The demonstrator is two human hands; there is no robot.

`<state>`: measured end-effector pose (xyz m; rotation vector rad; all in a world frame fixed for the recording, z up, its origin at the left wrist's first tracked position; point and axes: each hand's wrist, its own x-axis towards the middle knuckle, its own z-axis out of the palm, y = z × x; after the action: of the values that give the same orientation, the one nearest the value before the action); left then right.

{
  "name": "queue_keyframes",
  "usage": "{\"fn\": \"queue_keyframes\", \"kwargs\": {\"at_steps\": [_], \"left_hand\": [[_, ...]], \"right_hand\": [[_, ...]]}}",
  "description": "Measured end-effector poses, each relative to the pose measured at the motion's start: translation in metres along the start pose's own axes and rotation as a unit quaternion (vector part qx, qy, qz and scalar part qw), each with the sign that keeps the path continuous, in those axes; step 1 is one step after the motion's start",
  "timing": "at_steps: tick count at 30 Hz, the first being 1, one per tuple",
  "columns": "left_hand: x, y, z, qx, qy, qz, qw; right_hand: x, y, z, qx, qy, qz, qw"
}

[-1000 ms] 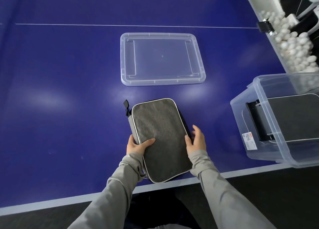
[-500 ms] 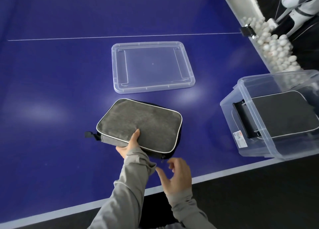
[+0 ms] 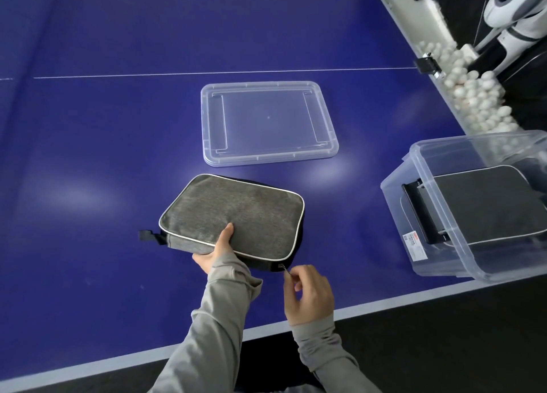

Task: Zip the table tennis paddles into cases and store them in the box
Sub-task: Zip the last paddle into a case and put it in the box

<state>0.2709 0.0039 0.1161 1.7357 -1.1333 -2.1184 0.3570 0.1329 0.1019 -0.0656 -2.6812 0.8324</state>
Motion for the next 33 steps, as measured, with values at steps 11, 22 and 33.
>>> {"fn": "queue_keyframes", "kwargs": {"at_steps": [11,22,33], "left_hand": [[0.028,0.016,-0.032,0.077,-0.128,-0.009,0.989],[0.042,0.038,-0.051,0.141,-0.28,0.015,0.95],[0.043,0.057,-0.051,0.282,-0.411,0.105,0.86]], "right_hand": [[0.054,0.038,-0.014,0.028,0.012,0.117,0.993],[0.083,0.049,-0.012,0.071,-0.064,0.04,0.995],[0.123,0.026,-0.001,0.162,-0.085,0.082,0.98]]}}
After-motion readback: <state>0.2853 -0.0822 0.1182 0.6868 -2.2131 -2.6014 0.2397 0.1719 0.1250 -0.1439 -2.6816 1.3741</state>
